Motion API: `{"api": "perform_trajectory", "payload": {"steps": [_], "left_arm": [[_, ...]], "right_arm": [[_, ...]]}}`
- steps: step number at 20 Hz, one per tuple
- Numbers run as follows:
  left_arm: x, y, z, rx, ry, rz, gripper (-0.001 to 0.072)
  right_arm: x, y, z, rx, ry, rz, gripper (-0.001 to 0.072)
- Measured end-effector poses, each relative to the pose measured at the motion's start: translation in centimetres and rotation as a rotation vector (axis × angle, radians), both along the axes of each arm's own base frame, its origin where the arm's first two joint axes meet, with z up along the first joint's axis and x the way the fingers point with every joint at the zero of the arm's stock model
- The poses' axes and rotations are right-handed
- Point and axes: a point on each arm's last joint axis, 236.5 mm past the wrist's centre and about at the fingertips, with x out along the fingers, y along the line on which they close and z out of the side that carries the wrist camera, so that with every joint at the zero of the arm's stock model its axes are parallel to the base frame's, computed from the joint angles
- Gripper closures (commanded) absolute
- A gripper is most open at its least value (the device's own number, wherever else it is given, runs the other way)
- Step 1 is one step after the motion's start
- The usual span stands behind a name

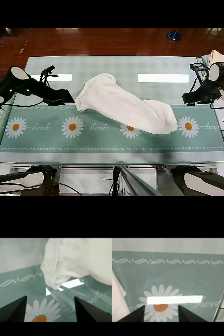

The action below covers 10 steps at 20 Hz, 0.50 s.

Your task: Fold the shirts.

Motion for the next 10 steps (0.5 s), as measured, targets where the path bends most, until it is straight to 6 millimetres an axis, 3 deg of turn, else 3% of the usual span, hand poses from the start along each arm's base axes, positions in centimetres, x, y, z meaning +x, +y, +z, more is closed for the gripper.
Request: {"api": "perform_trajectory", "payload": {"steps": [8, 9, 10], "left_arm": [[0.9, -2.4, -3.5, -0.052, 0.02, 0.01, 0.0004], [1.0, -2.9, -3.9, -0.061, 0.024, 0.01, 0.0025], [1.2, -3.4, -4.1, -0.07, 0.022, 0.014, 0.0129]], "right_arm": [[0.0, 0.0, 0.0, 0.0, 0.0, 0.0, 0.0226], [0.0, 0.0, 0.0, 0.0, 0.0, 0.0, 0.0226], [0.0, 0.0, 0.0, 0.0, -0.001, 0.0, 0.0226]]}}
